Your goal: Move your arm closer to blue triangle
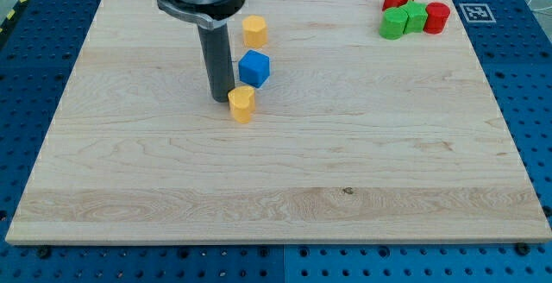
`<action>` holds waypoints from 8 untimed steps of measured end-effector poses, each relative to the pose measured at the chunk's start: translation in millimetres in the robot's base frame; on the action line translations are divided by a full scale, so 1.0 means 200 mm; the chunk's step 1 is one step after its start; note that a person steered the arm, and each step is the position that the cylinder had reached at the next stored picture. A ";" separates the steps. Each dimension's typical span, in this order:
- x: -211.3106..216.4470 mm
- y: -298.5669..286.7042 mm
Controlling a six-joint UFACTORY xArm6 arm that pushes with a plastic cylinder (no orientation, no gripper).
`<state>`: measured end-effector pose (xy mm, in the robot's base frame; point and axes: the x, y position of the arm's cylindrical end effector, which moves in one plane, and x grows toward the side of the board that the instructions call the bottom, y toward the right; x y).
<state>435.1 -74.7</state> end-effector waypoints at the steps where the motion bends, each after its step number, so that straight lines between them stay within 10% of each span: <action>1: 0.11 0.02; 5: -0.18 -0.72; 8: -0.81 -0.97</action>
<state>273.4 -267.9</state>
